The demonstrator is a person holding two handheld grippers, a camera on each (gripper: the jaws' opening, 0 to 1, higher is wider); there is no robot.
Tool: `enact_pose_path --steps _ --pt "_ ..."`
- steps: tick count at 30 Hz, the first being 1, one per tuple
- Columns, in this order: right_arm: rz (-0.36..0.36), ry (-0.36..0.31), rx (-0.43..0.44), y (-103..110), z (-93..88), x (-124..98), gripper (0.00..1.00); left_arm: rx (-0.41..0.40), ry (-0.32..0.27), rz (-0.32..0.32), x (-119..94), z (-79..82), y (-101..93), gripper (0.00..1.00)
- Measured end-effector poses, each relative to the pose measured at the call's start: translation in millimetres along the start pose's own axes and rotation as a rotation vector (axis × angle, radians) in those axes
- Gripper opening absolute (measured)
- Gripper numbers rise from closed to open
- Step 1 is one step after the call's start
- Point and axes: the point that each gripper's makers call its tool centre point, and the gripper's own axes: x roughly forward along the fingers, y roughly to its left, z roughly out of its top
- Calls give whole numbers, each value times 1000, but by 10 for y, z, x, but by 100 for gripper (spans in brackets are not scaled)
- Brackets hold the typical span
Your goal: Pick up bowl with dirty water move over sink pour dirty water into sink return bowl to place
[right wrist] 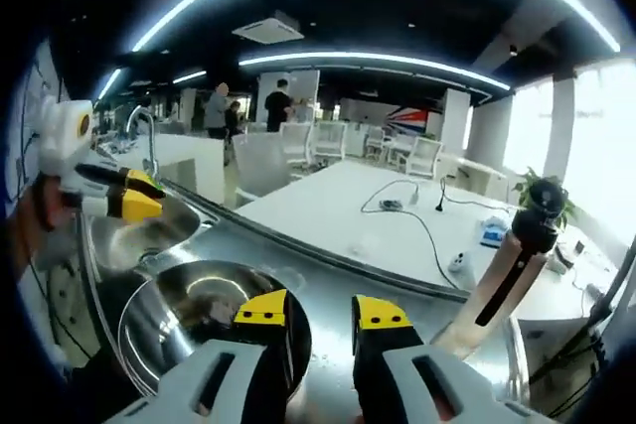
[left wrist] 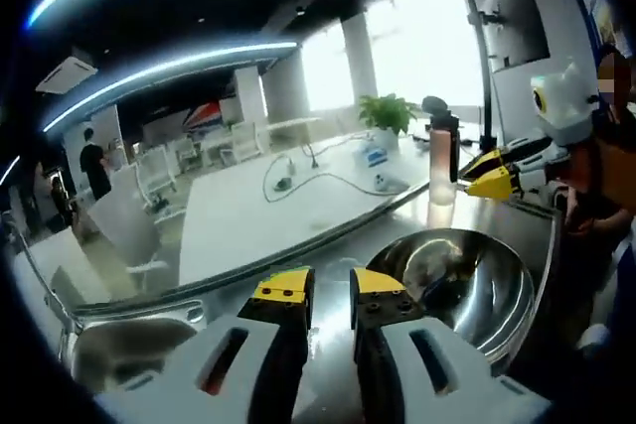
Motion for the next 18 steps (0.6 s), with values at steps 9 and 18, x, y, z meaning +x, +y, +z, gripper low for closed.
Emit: enact_pose_path --steps 9,18 --pt "-56 -116 13 -315 163 -231 22 -43 -125 80 -298 112 287 12" --pt "-142 -208 -14 -524 7 -519 23 -133 -332 196 -626 -10 655 17"
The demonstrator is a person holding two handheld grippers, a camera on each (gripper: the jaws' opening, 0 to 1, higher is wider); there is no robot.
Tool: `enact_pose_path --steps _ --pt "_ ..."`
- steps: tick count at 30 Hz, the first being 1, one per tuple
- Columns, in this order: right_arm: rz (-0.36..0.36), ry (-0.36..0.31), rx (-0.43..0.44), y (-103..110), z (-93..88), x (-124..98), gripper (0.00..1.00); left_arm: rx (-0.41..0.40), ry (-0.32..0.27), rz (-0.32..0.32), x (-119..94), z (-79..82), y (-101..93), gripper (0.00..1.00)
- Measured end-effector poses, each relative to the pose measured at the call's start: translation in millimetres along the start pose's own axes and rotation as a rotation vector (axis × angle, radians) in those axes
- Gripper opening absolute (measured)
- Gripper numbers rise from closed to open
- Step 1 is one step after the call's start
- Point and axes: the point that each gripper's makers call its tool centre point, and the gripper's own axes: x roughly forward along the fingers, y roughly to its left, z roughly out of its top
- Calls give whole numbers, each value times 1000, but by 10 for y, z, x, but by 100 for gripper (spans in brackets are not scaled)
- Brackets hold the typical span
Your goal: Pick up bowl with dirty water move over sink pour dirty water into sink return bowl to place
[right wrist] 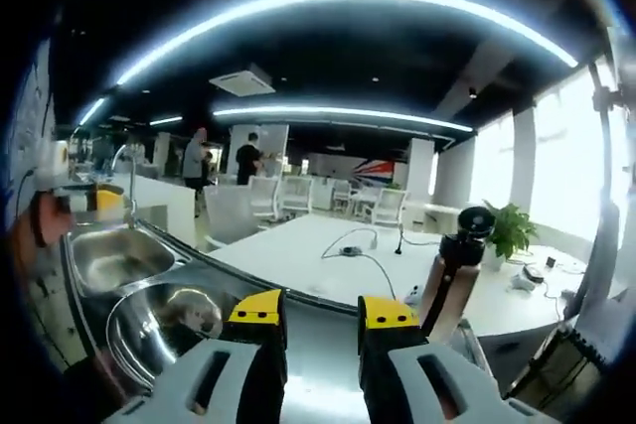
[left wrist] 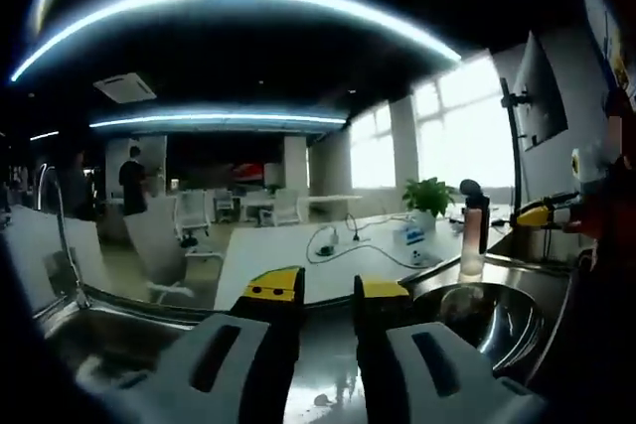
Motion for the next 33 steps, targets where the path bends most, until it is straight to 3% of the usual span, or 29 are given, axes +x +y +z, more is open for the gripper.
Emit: enact_pose_path --steps 1,4,9,19,24,26,27,30,33 --pt "-18 -23 40 -36 -3 -24 23 -2 2 12 -27 -35 38 17" --pt "-37 -19 14 -114 -94 -83 24 3 -7 39 -98 -88 124 17" --pt "-55 -46 65 -227 -178 -190 26 1 -43 111 -264 -155 299 17" --pt "-116 -131 91 -336 -321 -492 30 -9 -74 173 -554 -276 355 18" --pt "-127 -124 149 -380 -465 -575 30 -9 -77 200 -626 -332 388 18" --pt "-131 -110 138 -404 -534 -578 30 6 -66 216 -626 -380 428 18" --pt "-139 -106 135 -427 -559 -581 30 29 -33 240 -636 -439 473 19" --pt "-157 -66 90 -508 -681 -567 29 10 -35 235 -634 -481 487 19" --pt "-156 -59 103 -545 -736 -560 29 9 -27 244 -653 -535 486 19"
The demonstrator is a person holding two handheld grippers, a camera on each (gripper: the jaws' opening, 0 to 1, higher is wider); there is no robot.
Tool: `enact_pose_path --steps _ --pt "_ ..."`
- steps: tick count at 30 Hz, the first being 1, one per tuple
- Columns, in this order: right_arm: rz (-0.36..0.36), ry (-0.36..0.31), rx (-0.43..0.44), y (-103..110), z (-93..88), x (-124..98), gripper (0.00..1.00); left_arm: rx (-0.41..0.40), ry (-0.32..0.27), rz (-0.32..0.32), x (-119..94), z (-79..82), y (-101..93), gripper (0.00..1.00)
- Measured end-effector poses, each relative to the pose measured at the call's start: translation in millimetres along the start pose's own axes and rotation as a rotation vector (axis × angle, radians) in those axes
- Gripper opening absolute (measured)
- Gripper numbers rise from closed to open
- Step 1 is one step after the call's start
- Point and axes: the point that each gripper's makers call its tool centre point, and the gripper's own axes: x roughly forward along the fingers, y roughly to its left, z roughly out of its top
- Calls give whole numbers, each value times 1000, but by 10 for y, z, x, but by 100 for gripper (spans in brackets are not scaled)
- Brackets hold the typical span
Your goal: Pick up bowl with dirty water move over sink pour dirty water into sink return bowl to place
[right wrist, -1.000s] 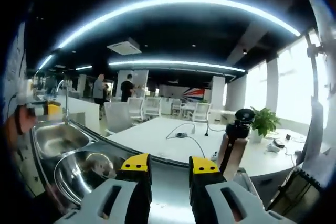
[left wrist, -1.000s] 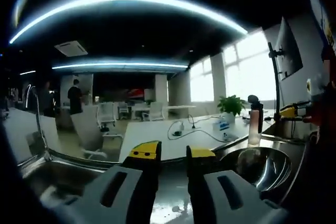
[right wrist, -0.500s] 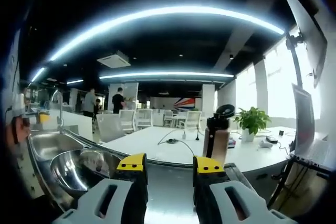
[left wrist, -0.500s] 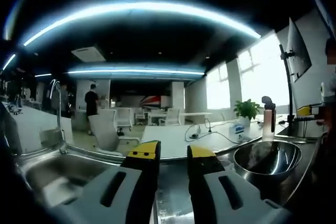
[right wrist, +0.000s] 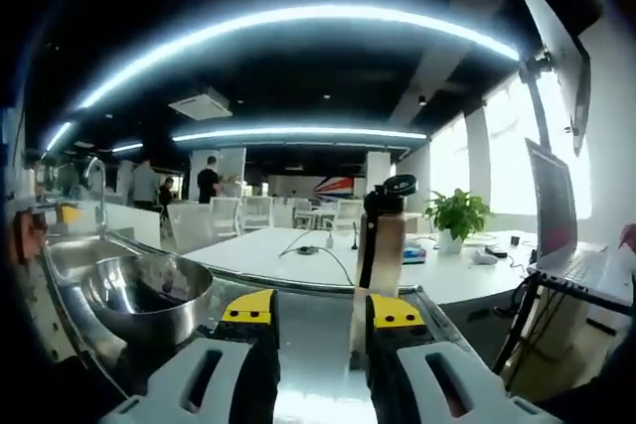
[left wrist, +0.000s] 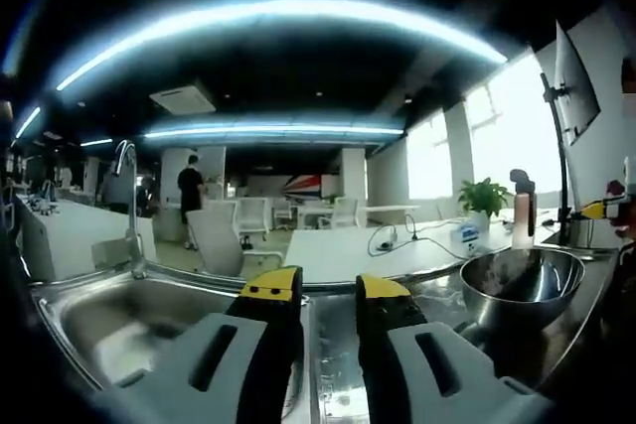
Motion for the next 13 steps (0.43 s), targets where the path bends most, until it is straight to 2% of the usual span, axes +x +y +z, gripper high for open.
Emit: enact_pose_path --steps 7,13 --pt "-3 -2 13 -27 -25 -4 29 -28 31 1 -12 -150 -6 19" --pt "15 -23 12 70 59 -18 28 -30 30 -7 -13 -134 -99 19"
